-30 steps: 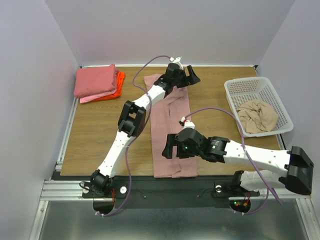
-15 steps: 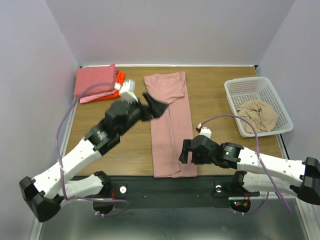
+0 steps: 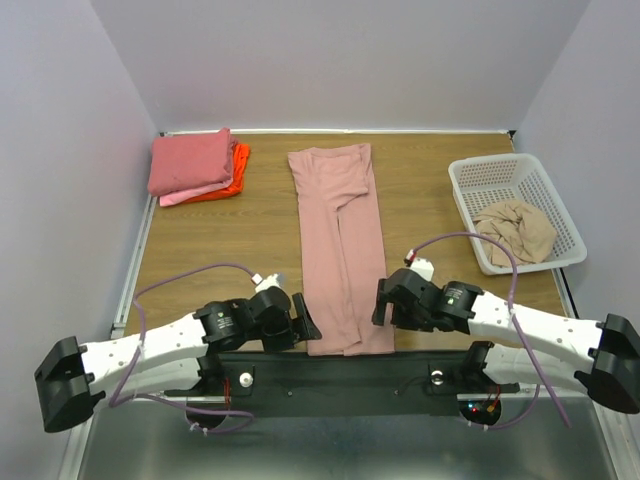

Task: Fold and stack the t-shirts
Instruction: Fold the tshirt

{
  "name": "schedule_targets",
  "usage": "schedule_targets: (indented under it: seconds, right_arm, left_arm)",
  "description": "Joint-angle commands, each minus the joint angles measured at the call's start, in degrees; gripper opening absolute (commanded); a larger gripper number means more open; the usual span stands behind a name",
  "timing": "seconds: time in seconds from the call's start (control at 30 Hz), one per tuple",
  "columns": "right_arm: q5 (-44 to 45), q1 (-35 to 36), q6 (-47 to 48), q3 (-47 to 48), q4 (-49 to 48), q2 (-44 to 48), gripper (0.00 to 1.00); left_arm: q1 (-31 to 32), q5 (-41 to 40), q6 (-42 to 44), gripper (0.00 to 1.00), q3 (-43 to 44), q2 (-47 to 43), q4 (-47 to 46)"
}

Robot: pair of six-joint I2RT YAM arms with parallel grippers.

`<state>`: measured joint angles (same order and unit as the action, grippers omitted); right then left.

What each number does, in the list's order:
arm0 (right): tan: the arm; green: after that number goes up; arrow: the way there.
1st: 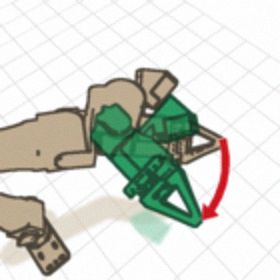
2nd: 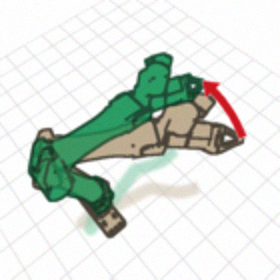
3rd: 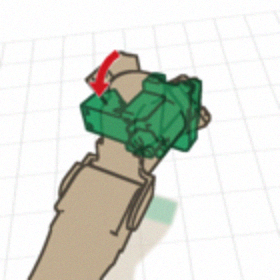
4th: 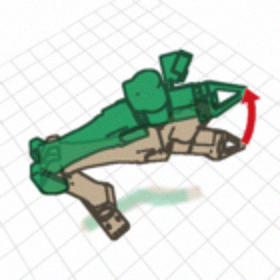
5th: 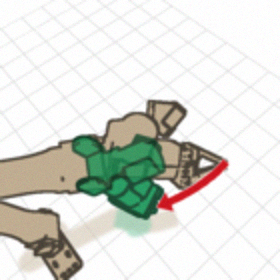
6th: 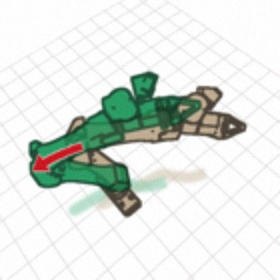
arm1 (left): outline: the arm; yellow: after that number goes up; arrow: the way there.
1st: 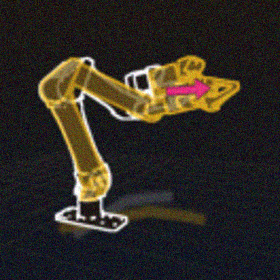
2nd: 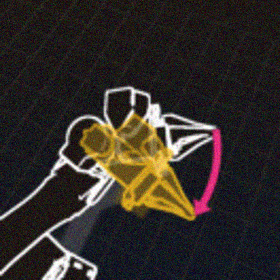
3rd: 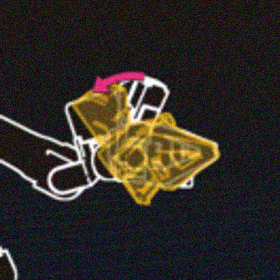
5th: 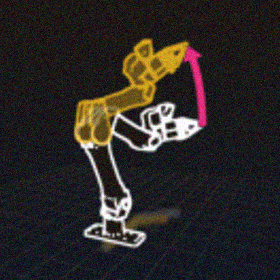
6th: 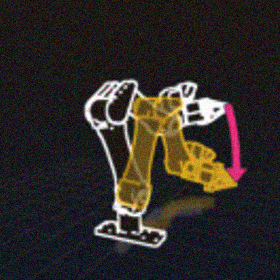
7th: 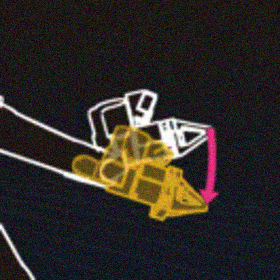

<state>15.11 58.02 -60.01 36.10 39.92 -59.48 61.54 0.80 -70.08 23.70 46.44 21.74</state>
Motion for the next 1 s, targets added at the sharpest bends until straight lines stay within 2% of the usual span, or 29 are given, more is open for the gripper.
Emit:
schedule_targets:
  seconds: [0.0, 0.2, 0.33, 0.43, 0.6, 0.7, 0.73, 0.8, 0.9, 0.93, 0.97]
  right_arm:
    - [-0.7, -0.5, -4.4, -2.4, 2.0, 3.1, 0.95]
    - [-3.5, -0.5, -5.9, -4.0, 2.0, 3.9, 0.85]
    - [-6.6, -0.5, -6.7, -5.3, 1.9, 3.7, 0.79]
    - [-8.9, -0.5, -7.3, -6.7, 1.9, 3.8, 0.66]
    - [-11.3, -0.6, -7.7, -7.9, 0.9, 4.4, 0.53]
    - [-12.6, -0.5, -7.4, -8.4, -1.6, 4.0, 0.5]
    - [-13.8, -0.5, -6.9, -8.7, -2.4, 3.7, 0.49]
    - [-14.8, -0.5, -6.5, -9.3, -4.9, 1.9, 0.46]
    - [-16.3, -0.5, -6.4, -10.0, -6.6, -1.3, 0.38]
    - [-16.6, -0.5, -6.0, -9.8, -7.0, -2.0, 0.32]
    - [-17.5, -0.5, -5.6, -9.7, -7.2, -2.9, 0.28]
  left_arm:
    - [1.5, 2.8, -2.7, 0.88, -0.6, 4.3, -2.8]
    - [1.7, 2.3, -1.4, 0.76, 0.3, 9.6, -2.1]
    - [1.7, 3.2, -0.6, 0.66, 0.3, 13.1, -4.9]
    - [1.7, 3.9, -0.1, 0.61, 0.2, 14.6, -7.7]
    - [1.8, 3.9, 1.0, 0.47, 0.3, 18.7, -8.7]
    - [1.8, 4.2, 1.6, 0.37, 0.4, 21.3, -11.2]
    - [1.8, 4.2, 2.1, 0.28, 0.6, 21.9, -11.3]
    - [1.8, 4.1, 2.8, 0.21, 1.4, 23.3, -11.3]
    - [1.8, 4.0, 3.2, 0.05, 2.1, 23.6, -11.2]
    - [1.7, 3.9, 3.3, 0.0, 2.2, 23.4, -10.7]
    - [1.8, 3.7, 3.3, 0.0, 2.4, 22.7, -10.5]
